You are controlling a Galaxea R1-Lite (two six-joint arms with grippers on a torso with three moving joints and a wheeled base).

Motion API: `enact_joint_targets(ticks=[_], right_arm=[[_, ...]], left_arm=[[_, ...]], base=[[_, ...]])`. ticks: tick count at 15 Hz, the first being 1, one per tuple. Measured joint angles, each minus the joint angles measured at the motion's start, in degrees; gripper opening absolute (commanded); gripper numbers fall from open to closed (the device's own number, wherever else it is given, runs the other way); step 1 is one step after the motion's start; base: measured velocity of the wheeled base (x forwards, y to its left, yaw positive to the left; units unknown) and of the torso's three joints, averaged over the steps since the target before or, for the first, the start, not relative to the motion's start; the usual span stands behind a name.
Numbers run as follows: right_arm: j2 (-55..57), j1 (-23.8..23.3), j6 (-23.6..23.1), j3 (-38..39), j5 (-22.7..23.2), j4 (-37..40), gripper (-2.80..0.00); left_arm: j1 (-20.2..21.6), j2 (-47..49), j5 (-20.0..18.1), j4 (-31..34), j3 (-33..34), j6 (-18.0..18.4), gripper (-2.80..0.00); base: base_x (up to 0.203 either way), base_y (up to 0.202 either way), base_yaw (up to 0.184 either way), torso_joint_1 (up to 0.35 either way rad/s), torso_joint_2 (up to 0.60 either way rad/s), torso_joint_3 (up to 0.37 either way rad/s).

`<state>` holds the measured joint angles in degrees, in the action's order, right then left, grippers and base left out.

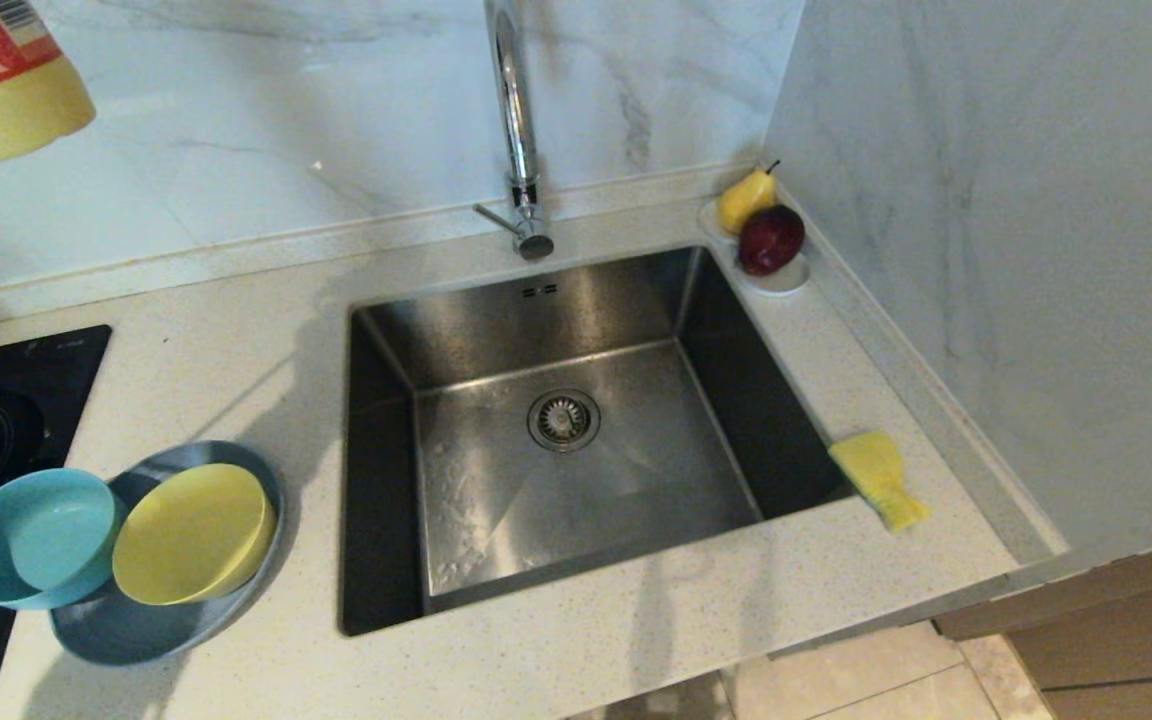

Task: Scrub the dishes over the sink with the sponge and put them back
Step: Squeeze it onto the sponge

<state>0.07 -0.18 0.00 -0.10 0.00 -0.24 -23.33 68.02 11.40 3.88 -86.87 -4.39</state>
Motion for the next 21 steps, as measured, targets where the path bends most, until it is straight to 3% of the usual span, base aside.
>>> enact_joint_targets(ticks=[3, 8, 11, 16, 21], right_arm=[[0.0, 0.0, 0.0, 0.0, 0.0, 0.02, -2.8], [0.0, 0.0, 0.0, 0.0, -0.02, 0.02, -2.8], [0.0, 0.0, 0.0, 0.0, 0.0, 0.0, -2.8], [0.01, 0.0, 0.01, 0.0, -0.01, 0.0, -2.8], [0.0, 0.0, 0.0, 0.0, -0.01, 0.0, -2.8]], left_arm=[[-5.74, -3.83, -5.33, 0.15, 3.73, 3.6, -2.8], [-9.83, -3.82, -10.54, 2.74, 3.92, 5.73, -2.8], [-12.36, -0.37, -10.58, 2.77, 1.55, 6.89, -2.8], [-16.57, 9.43, -9.89, 3.12, -9.53, 7.0, -2.8], [-23.89, 19.81, -5.81, 3.32, -19.45, 7.53, -2.8]], base=[[0.0, 0.0, 0.0, 0.0, 0.0, 0.0], [0.0, 0.0, 0.0, 0.0, 0.0, 0.0], [0.0, 0.0, 0.0, 0.0, 0.0, 0.0], [0.0, 0.0, 0.0, 0.0, 0.0, 0.0], [0.0, 0.0, 0.0, 0.0, 0.0, 0.0]])
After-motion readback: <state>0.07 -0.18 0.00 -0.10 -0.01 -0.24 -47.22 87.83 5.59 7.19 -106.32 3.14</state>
